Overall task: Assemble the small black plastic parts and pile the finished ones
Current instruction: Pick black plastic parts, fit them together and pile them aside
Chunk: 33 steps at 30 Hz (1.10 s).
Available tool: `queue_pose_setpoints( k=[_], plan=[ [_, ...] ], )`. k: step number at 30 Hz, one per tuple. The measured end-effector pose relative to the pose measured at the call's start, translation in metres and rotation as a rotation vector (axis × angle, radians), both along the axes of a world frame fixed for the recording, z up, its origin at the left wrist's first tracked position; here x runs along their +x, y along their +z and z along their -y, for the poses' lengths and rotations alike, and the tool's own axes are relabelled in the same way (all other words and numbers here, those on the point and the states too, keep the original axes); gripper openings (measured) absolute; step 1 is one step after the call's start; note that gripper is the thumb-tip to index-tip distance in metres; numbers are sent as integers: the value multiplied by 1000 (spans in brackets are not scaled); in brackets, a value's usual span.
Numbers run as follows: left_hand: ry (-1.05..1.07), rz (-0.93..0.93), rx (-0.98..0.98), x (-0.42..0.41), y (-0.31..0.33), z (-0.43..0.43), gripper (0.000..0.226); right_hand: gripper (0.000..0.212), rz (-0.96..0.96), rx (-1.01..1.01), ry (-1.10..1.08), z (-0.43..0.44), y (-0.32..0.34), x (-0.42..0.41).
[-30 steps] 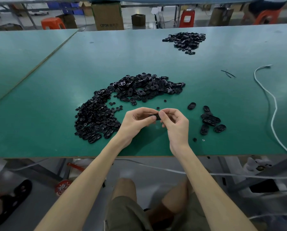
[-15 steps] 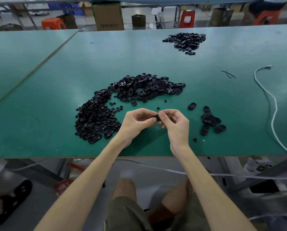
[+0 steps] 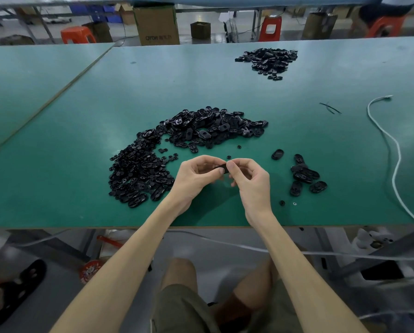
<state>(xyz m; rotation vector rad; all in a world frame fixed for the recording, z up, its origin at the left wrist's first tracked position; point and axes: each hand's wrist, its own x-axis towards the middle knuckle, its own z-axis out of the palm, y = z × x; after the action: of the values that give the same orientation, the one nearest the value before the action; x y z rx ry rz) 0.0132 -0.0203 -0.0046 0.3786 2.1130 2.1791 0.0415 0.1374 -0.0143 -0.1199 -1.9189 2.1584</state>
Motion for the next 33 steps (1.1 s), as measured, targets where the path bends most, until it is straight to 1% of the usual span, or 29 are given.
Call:
queue_pose_setpoints(
  k=[2, 5, 13, 19, 25, 30, 33],
  plan=[
    [20, 10, 10, 0, -1, 0, 16, 1, -6, -10, 16, 0, 1, 0],
    [25, 10, -6, -1, -1, 0, 15, 8, -12, -7, 24, 0, 1, 0],
    [27, -5, -47, -1, -1, -1, 16, 12, -6, -14, 16, 1, 2, 0],
    [78, -12, -126, -1, -1, -3, 18, 18, 15, 31, 21, 2, 1, -2],
    [123, -28, -174, 2, 2, -6, 16, 17, 17, 66, 16, 2, 1, -2],
    [114, -32, -169, 2, 0, -5, 16, 17, 21, 74, 9, 2, 2, -1],
    [48, -13, -90, 0, 0, -1, 17, 15, 19, 25, -23, 0, 1, -1]
  ],
)
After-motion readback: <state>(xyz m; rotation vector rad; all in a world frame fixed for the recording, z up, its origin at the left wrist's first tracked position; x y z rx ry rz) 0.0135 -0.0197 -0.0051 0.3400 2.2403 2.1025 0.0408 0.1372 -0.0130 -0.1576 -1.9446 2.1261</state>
